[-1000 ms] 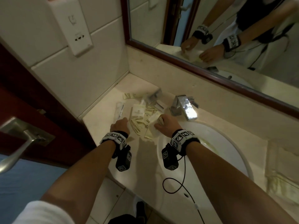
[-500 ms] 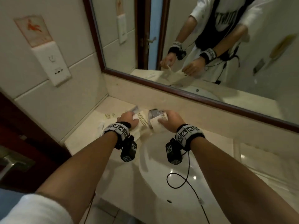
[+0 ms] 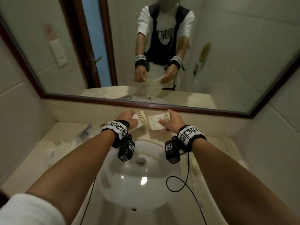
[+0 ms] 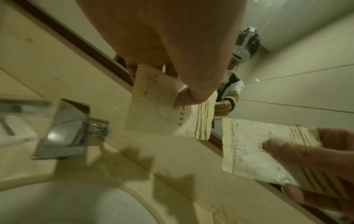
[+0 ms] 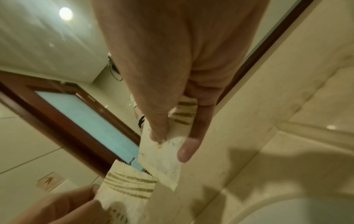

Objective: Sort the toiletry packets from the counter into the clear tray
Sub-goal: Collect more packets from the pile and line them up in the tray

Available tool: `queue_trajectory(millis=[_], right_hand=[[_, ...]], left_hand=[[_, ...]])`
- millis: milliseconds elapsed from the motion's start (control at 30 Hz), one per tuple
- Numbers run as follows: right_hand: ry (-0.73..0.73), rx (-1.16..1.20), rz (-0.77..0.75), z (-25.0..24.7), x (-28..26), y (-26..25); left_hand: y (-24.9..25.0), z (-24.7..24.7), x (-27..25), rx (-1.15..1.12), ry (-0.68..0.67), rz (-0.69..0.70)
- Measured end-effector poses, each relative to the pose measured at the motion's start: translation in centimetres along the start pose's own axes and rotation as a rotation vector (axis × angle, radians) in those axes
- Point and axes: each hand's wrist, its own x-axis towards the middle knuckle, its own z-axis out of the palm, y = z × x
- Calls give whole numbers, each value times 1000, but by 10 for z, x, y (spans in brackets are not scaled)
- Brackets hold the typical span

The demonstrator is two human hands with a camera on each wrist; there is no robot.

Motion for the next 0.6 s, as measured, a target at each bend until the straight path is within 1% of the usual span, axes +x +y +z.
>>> queue_trajectory(millis=[133,233,400,600], right_hand=[[76,-45,-15,-55,-13,26],[132,-33,-5,-89,-24,44],[203,-88,11,-135,-41,75],[273,-101,15,-182,-61,103]], left_hand=[[52,28,2,10,-52,72],[86,48,2,26,-80,128],[135,80,-2,63,-125,197],[189,112,-5,70,-137,242]])
